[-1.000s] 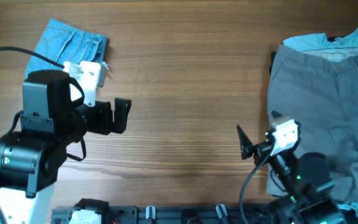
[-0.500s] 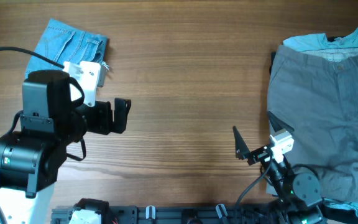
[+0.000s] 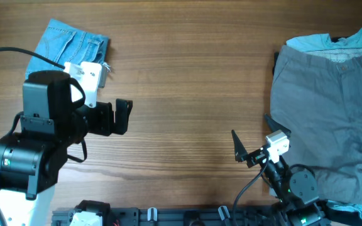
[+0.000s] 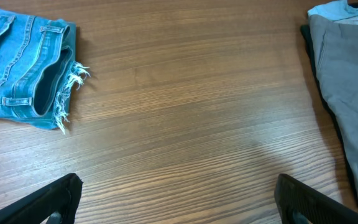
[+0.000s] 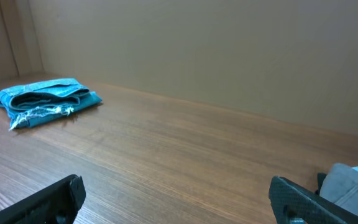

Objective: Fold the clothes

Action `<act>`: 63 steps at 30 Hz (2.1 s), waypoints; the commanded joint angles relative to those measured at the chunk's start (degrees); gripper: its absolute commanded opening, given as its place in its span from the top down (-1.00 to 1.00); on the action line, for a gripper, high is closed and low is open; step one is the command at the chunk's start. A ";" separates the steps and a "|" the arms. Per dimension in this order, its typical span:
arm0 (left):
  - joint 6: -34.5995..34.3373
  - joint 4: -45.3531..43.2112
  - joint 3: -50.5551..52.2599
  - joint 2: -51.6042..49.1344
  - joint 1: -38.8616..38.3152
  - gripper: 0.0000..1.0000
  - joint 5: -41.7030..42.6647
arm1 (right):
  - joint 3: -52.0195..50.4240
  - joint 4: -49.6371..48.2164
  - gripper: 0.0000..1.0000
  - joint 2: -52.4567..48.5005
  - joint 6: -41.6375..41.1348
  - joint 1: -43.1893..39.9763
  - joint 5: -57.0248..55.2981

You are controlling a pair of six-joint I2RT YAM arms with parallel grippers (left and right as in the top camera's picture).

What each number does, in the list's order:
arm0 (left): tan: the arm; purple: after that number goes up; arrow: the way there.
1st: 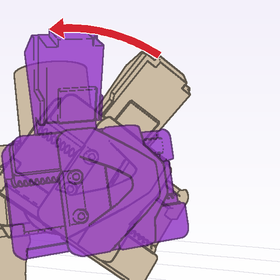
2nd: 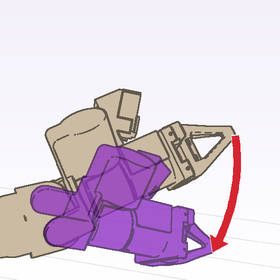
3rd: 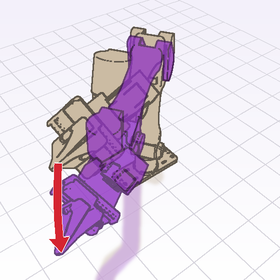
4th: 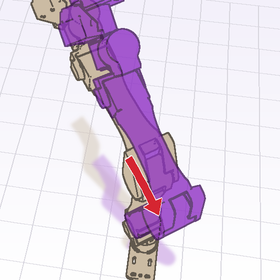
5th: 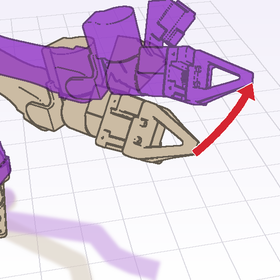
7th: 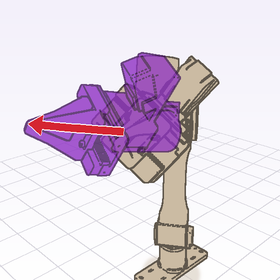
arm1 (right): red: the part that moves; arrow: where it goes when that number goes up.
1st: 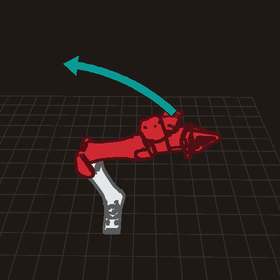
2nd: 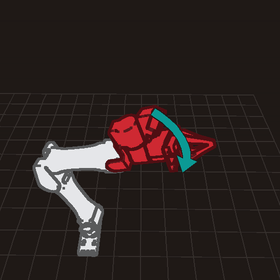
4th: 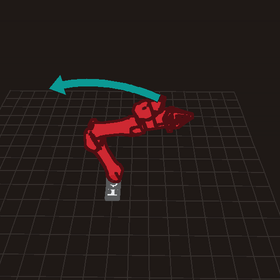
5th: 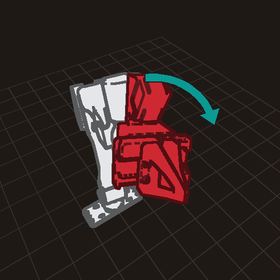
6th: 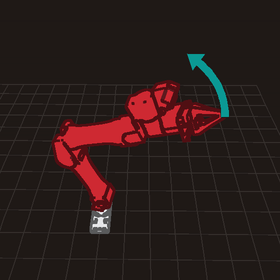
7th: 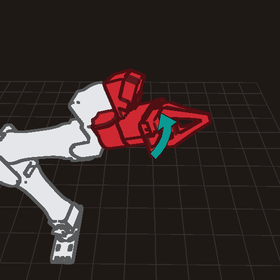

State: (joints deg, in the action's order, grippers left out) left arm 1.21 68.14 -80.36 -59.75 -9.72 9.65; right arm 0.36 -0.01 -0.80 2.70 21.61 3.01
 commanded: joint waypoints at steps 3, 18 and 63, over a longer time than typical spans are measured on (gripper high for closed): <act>-0.39 -0.15 -0.24 0.00 -0.31 -1.00 -0.33 | -0.04 -0.13 -0.99 -0.22 0.15 0.31 0.90; -1.92 -5.05 1.68 5.53 3.87 -1.00 -1.55 | -0.04 -0.13 -0.99 -0.22 0.17 0.31 0.90; -12.00 -64.46 80.04 59.43 11.23 -1.00 -2.25 | -0.04 -0.13 -0.99 -0.22 0.17 0.31 0.90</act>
State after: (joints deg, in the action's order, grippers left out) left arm -10.85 3.42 -0.58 -0.73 1.15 7.92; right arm 0.36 -0.01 -1.02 2.70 21.61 3.01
